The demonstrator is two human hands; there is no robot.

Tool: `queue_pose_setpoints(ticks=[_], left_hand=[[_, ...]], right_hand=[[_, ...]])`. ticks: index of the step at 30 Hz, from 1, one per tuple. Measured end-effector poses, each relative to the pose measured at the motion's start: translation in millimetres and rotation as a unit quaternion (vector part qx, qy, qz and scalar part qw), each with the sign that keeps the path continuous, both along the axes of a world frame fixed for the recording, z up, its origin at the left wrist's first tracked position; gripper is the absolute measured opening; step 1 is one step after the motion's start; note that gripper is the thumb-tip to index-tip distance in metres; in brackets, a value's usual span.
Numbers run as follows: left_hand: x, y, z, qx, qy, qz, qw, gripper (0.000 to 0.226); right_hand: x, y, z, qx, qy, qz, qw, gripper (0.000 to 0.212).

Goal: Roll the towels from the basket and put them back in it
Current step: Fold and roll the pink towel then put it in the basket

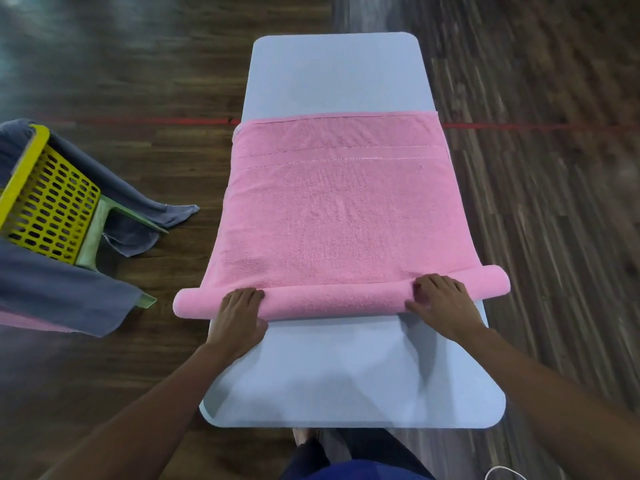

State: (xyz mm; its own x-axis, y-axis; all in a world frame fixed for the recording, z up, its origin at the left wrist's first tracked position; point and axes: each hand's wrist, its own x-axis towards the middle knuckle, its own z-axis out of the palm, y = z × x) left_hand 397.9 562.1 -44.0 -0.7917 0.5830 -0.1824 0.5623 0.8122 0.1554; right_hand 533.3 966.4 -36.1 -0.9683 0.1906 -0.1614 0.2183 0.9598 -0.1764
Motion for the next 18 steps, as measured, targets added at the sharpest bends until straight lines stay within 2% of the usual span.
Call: queue_pose_setpoints(ticks=[2, 4, 8, 11, 12, 14, 16, 18], left_hand=[[0, -1, 0, -0.029, -0.017, -0.002, 0.999, 0.061], [-2, 2, 0, -0.032, -0.014, 0.014, 0.999, 0.057], [-9, 10, 12, -0.021, -0.043, 0.042, 0.998, 0.022], [-17, 9, 14, -0.047, -0.097, 0.059, 0.992, 0.022], [-20, 6, 12, -0.047, -0.097, 0.069, 0.992, 0.026], [-21, 2, 8, -0.027, -0.027, 0.076, 0.996, 0.035], [-20, 2, 5, 0.000, 0.049, 0.076, 0.996, 0.034], [-16, 4, 3, 0.018, 0.053, 0.053, 0.997, 0.033]], right_hand=[[2, 1, -2, 0.006, -0.045, 0.017, 0.999, 0.058], [0, 1, -1, 0.019, -0.062, 0.018, 0.998, 0.053], [-12, -1, 12, 0.060, -0.141, 0.029, 0.988, 0.037], [-18, 0, 19, 0.015, -0.194, 0.007, 0.981, 0.034], [-18, 2, 18, 0.008, -0.191, -0.005, 0.982, 0.036], [-17, 4, 13, 0.025, -0.125, -0.022, 0.992, 0.044], [-15, 2, 7, 0.030, -0.018, -0.020, 0.999, 0.035], [-10, -3, 5, 0.017, 0.047, 0.006, 0.999, 0.026]])
